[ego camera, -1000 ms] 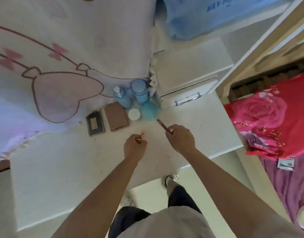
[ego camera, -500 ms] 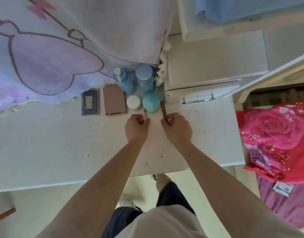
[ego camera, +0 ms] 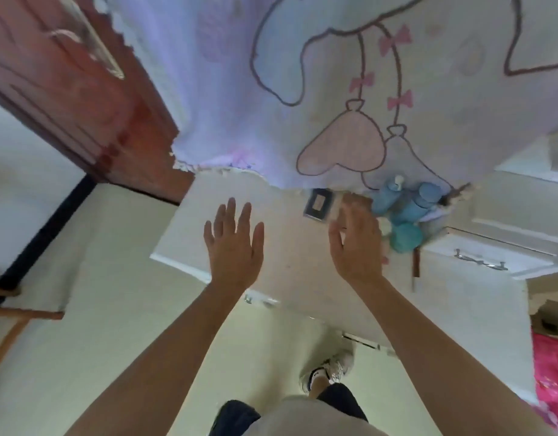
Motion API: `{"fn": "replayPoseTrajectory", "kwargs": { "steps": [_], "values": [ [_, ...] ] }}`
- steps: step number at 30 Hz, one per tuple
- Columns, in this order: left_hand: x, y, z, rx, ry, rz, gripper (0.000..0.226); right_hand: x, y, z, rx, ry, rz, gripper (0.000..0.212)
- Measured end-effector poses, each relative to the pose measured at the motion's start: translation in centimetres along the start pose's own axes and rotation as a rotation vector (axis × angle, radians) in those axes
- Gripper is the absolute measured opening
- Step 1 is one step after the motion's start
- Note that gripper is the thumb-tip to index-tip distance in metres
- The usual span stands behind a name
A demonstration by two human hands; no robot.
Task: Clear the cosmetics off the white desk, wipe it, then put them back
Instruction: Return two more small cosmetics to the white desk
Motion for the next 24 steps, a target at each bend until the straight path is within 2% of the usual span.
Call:
{"fn": "replayPoseTrajectory", "kwargs": {
  "steps": [6,9,12,18,24],
  "values": [
    [-18.0,7.3,-25.4,0.252,-0.246,-0.173,0.055,-30.2,2.5,-0.4,0.162,-0.164,-0.387,0.055],
    [-26.0,14.0,-37.2,0.366,-0.369,-0.305,0.056,-45.1,7.2,0.1,0.105,-0.271,-0.541,0.057],
    [-32.0,20.7,-46.2,0.494,-0.400,-0.447,0.055,-57.1,13.2,0.2,-0.010,-0.320,-0.698,0.061],
    [-41.6,29.3,-53.7,0.608,-0.406,-0.654,0.058,-73.3,21.7,1.4,-0.073,-0.356,-0.992,0.066],
    [-52.4,32.9,-55.2,0.577,-0.372,-0.827,0.059,-84.7,25.3,9.0,-0.205,-0.352,-1.116,0.064]
  ]
}}
Point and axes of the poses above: each hand's wrist, its own y-axis away from the middle knuckle, its own z-axis out of the palm, x = y × z, the point moved 8 cm from there along -y, towards the middle knuckle, and after that the axes turned 13 degrees about y, right-handed, at the moved point
